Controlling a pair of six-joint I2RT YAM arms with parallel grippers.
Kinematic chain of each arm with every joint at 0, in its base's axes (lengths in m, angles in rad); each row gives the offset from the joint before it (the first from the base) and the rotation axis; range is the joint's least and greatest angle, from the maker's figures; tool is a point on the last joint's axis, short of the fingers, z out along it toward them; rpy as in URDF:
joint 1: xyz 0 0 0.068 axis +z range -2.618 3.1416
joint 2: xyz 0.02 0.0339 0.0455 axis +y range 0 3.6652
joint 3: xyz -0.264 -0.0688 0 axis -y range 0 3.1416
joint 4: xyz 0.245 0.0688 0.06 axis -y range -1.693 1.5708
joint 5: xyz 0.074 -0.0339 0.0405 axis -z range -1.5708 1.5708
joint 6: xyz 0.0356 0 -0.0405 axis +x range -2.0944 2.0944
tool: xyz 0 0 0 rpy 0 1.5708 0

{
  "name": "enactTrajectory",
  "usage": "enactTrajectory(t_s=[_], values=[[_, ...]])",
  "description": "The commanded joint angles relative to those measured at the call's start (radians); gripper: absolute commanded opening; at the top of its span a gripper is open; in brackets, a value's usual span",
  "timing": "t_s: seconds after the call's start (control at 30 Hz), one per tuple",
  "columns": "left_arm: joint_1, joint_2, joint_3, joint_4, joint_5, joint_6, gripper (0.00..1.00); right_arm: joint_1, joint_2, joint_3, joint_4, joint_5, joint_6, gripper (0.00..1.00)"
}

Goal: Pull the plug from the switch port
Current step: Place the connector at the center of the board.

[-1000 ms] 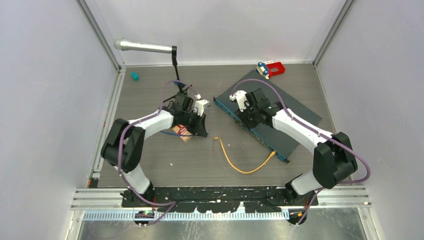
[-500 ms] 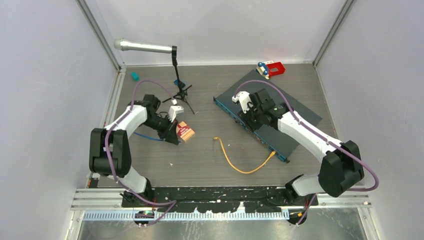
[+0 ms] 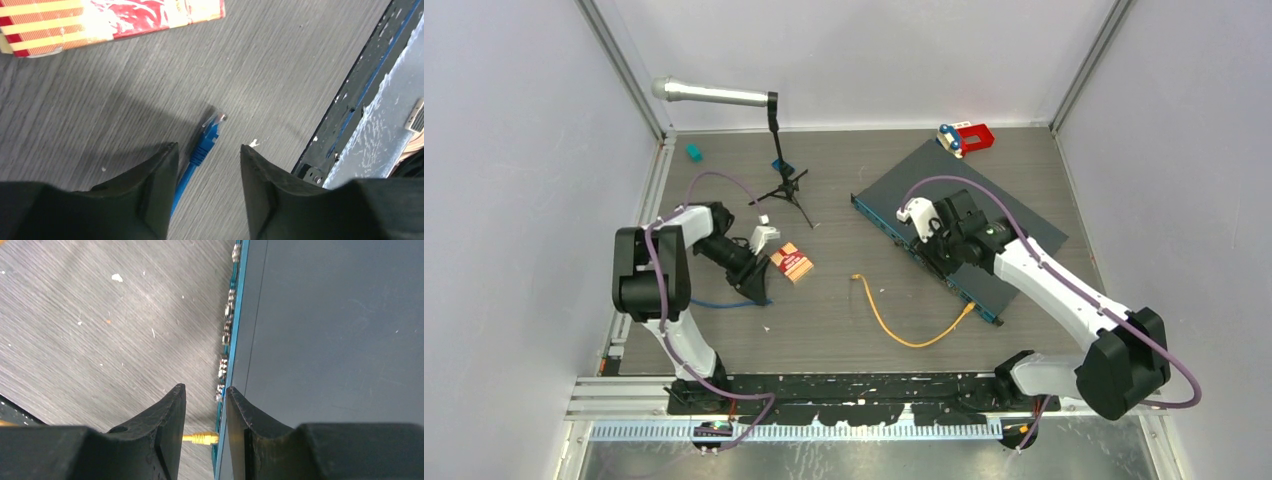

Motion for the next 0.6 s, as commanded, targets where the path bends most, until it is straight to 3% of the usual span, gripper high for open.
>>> enactTrajectory(t_s=[0.0, 0.13, 0.23, 0.4, 0.57], values=[[0.0, -0.053, 0.027, -0.024, -0.013, 0.028, 0.58, -0.006, -0.055, -0.022, -0.016, 0.027, -0.019, 0.4], [-0.002, -0.139, 0.024, -0.025, 0.0, 0.011, 0.81, -0.026, -0.08, -0.031, -0.017, 0.023, -0.015, 0.4], [-0.018, -0.226, 0.025, -0.017, 0.032, -0.03, 0.88, -0.061, -0.108, -0.039, -0.017, -0.002, -0.002, 0.4], [-0.248, -0.378, 0.017, 0.151, 0.036, -0.273, 0.95, -0.145, -0.149, -0.039, -0.016, -0.027, 0.028, 0.4], [-0.515, -0.469, 0.025, 0.503, -0.032, -0.585, 0.97, -0.266, -0.145, -0.019, -0.012, -0.051, 0.08, 0.4]])
